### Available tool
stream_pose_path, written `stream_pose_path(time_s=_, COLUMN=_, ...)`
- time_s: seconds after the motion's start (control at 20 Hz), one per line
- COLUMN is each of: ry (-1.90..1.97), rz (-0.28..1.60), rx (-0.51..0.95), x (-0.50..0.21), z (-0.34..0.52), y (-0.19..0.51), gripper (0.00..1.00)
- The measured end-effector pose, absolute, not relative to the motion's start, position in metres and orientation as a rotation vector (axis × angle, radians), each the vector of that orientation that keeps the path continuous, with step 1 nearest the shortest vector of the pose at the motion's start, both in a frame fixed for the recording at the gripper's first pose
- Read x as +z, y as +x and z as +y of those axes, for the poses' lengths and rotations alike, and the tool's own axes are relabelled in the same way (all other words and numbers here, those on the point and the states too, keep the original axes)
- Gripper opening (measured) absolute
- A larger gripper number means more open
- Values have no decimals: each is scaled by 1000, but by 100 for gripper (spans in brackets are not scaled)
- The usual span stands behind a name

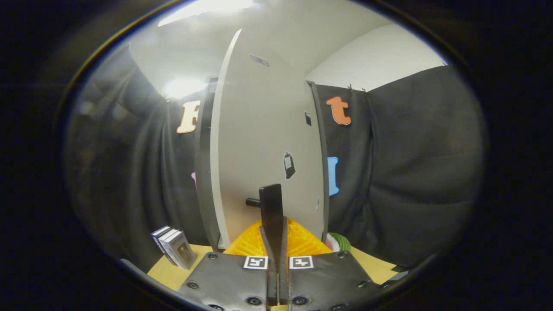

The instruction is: Open the shoe cabinet door, grab the shoes and put them into the shoe cabinet, then close the shoe cabinet door.

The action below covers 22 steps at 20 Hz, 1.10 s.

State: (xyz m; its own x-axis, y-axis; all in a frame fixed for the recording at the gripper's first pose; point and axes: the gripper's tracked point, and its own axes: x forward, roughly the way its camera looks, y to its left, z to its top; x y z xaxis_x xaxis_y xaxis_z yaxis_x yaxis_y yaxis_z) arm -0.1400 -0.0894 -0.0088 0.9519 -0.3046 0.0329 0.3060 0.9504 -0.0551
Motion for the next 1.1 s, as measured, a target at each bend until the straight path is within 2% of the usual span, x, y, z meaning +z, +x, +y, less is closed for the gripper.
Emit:
stream_pose_path(time_s=0.85, ry=6, rz=-63, rx=-465, x=15, z=-229, y=-232, gripper=2)
stream_pose_path(time_s=1.1, ry=-5, rz=-70, rx=-448, x=21, z=-261, y=-257, gripper=2)
